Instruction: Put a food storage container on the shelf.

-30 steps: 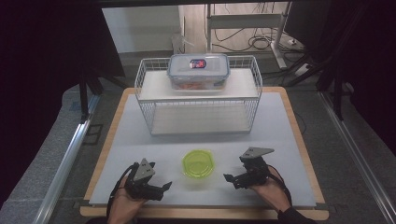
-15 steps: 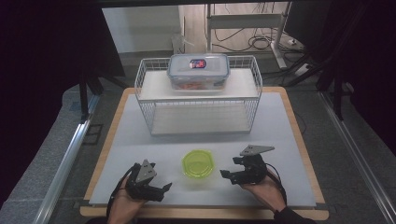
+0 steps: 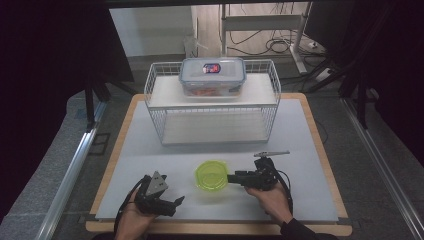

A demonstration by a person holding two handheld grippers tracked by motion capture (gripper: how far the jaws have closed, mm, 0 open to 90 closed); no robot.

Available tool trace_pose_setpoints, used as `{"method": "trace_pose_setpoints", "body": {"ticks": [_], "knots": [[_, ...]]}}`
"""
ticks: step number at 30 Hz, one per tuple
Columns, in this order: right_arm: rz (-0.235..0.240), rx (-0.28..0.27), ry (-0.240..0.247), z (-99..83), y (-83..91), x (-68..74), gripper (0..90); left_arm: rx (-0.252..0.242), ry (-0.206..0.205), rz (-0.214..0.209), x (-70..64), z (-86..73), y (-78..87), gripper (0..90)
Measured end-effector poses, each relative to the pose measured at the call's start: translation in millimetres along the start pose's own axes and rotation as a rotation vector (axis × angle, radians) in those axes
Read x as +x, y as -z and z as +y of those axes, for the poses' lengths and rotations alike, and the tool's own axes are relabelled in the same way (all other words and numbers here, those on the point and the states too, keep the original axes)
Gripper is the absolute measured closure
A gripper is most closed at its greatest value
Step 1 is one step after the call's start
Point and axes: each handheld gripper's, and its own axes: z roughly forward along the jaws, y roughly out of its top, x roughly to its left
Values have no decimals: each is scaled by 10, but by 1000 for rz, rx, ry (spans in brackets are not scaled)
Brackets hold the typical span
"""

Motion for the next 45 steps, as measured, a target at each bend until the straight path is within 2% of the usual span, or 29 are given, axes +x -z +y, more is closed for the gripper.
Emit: {"method": "trace_pose_setpoints", "body": {"ticks": [6,10,11,13,15,18,23,28,31,37,45], "knots": [[32,-8,-63,54,-120,-30,590,14,-9,-8,-20,-11,-13,88],[29,3,-94,64,-209,-41,638,10,-11,-9,-23,-7,-8,89],[43,3,-112,64,-222,-50,656,11,-13,-8,-24,-7,-9,89],[52,-5,-133,73,-225,-65,692,13,-14,-11,-22,-8,-14,90],[65,-10,-149,86,-214,-86,768,15,-16,-11,-26,-8,-21,91],[74,-12,-160,84,-221,-117,804,19,-22,-9,-31,-6,-24,92],[62,-4,-133,97,-209,-67,813,21,-23,-4,-30,-7,-24,92],[97,-6,-133,142,-166,-27,814,19,-21,0,-27,-7,-21,93],[98,-15,-116,188,-124,5,815,18,-19,1,-23,-8,-19,93],[114,-35,-103,302,0,75,815,16,-19,5,-18,-7,-18,92],[107,-59,-71,501,194,167,815,20,-25,8,-21,-8,-26,93]]}}
